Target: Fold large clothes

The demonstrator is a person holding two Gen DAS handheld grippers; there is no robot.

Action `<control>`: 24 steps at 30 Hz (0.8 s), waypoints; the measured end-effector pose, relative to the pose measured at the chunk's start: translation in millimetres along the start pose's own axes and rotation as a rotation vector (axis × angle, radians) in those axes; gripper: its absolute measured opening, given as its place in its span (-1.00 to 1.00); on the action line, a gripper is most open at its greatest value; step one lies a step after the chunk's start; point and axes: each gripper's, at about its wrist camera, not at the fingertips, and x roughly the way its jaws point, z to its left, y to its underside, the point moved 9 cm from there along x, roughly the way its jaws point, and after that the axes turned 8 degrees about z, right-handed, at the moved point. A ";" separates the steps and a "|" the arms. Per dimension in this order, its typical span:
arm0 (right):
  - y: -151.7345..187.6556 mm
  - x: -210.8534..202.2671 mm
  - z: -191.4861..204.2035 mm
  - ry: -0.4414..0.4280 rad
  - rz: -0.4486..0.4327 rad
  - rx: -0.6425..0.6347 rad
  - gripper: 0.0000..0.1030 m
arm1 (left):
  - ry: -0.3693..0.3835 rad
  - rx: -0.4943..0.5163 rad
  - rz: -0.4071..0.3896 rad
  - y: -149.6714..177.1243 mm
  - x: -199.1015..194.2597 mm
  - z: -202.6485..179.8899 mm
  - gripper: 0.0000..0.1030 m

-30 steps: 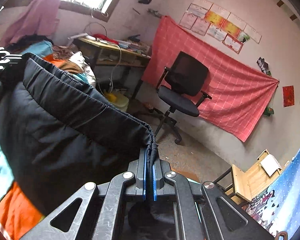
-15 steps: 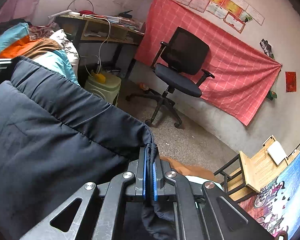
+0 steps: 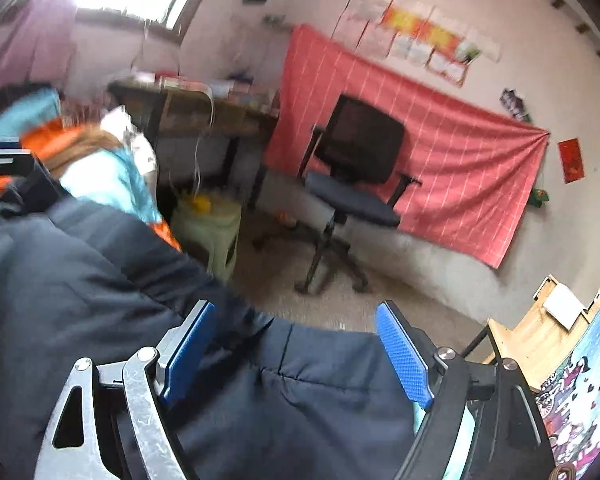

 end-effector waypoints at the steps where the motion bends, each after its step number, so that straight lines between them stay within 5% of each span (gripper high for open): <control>1: 0.5 -8.3 -0.4 -0.018 -0.012 0.009 0.58 | 0.011 0.012 0.003 3.0 -4.0 -4.9 0.32; 9: 38.8 -54.3 30.6 -0.260 -0.012 0.133 0.77 | 0.140 0.082 0.140 66.8 3.3 -55.5 0.33; 16: 61.5 -27.9 65.4 -0.393 0.042 0.195 0.78 | 0.106 0.041 0.122 58.8 30.9 -54.5 0.51; 24: 20.6 37.6 57.7 -0.370 0.091 0.268 0.78 | -0.018 -0.035 0.115 35.8 70.7 -20.0 0.73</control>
